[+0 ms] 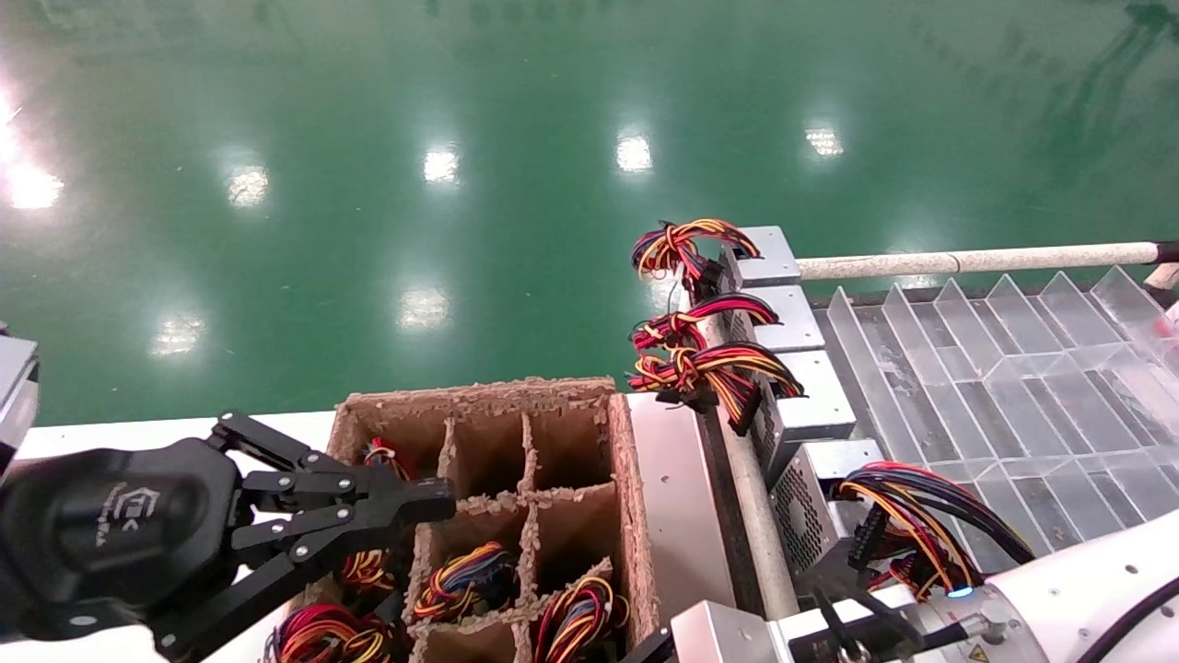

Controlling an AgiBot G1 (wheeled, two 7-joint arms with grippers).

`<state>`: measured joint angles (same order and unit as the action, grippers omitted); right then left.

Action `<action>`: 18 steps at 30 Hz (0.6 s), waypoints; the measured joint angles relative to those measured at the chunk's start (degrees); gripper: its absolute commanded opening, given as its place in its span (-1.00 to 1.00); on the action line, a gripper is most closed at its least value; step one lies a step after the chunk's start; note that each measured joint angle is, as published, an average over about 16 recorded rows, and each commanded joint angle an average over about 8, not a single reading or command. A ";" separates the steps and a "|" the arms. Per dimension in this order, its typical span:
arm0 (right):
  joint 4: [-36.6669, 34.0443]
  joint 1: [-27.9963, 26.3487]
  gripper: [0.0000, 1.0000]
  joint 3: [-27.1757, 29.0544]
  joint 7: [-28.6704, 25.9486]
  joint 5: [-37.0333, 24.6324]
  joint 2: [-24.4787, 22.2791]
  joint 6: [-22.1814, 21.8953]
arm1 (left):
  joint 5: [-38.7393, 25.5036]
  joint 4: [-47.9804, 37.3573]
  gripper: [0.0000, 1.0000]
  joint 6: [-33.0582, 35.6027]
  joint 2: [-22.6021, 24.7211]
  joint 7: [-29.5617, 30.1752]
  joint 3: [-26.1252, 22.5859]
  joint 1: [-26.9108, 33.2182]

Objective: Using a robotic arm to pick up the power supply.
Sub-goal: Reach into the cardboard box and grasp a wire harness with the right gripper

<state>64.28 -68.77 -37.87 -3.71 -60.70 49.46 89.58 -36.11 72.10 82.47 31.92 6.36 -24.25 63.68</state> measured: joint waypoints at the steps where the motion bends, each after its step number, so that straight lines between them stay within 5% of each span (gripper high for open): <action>1: 0.11 -0.02 -1.00 -0.08 -0.02 0.26 -0.13 0.00 | 0.00 0.00 -1.00 0.00 0.00 0.00 0.00 0.00; 10: 1.26 0.29 -1.00 0.10 -0.66 4.90 -2.00 0.09 | 0.00 0.00 -1.00 0.00 0.00 0.00 0.00 0.00; 18: 3.03 1.03 -1.00 2.51 -2.37 15.23 -4.97 0.37 | 0.00 0.00 -1.00 0.00 0.00 0.00 0.00 0.00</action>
<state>67.32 -67.74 -35.37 -6.08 -45.47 44.49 89.95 -36.11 72.10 82.47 31.91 6.36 -24.25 63.68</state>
